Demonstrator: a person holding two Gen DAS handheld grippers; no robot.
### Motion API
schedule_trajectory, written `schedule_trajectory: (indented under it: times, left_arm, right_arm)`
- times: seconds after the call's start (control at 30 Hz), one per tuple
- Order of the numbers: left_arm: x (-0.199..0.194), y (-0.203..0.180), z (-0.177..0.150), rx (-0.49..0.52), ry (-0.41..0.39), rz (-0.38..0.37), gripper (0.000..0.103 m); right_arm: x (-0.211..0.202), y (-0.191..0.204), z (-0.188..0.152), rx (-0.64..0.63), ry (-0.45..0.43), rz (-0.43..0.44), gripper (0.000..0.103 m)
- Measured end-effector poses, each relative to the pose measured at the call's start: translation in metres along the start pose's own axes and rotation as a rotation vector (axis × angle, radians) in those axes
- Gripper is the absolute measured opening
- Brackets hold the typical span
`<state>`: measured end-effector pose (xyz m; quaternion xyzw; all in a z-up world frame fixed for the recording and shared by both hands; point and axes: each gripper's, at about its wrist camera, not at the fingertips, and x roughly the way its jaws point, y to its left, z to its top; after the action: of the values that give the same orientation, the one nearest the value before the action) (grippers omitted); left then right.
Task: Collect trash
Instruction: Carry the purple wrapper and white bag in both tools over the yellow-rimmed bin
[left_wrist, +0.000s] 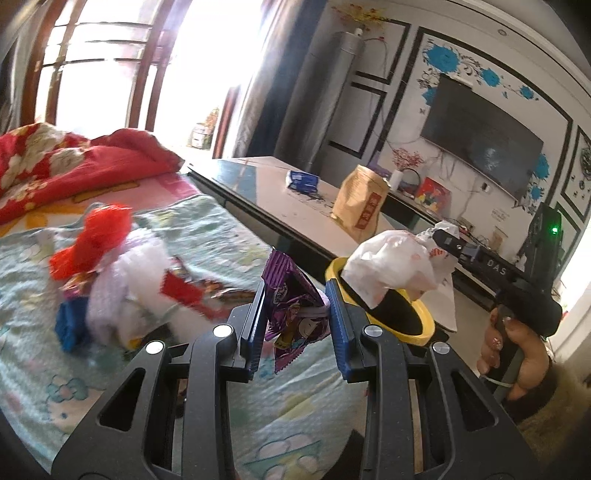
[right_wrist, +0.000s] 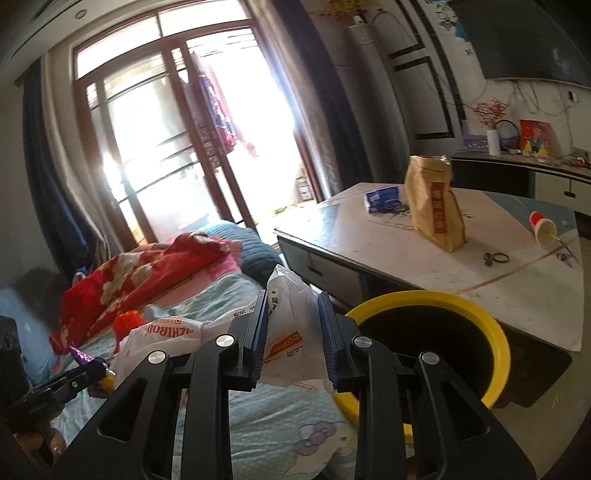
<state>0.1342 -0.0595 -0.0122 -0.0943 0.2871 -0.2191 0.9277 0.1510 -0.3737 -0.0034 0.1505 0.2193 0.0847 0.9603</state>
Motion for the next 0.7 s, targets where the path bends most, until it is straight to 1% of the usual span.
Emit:
schedule_trajectory:
  times: [0.43, 0.7]
  left_arm:
    - [0.039, -0.037, 0.005, 0.04, 0.025, -0.078, 0.024]
    - [0.069, -0.06, 0.006, 0.056, 0.049, -0.123, 0.024]
  right_arm:
    - [-0.001, -0.047, 0.005, 0.089, -0.029, -0.102, 0.026]
    - [0.004, -0.078, 0.002, 0.153, -0.025, -0.167, 0.026]
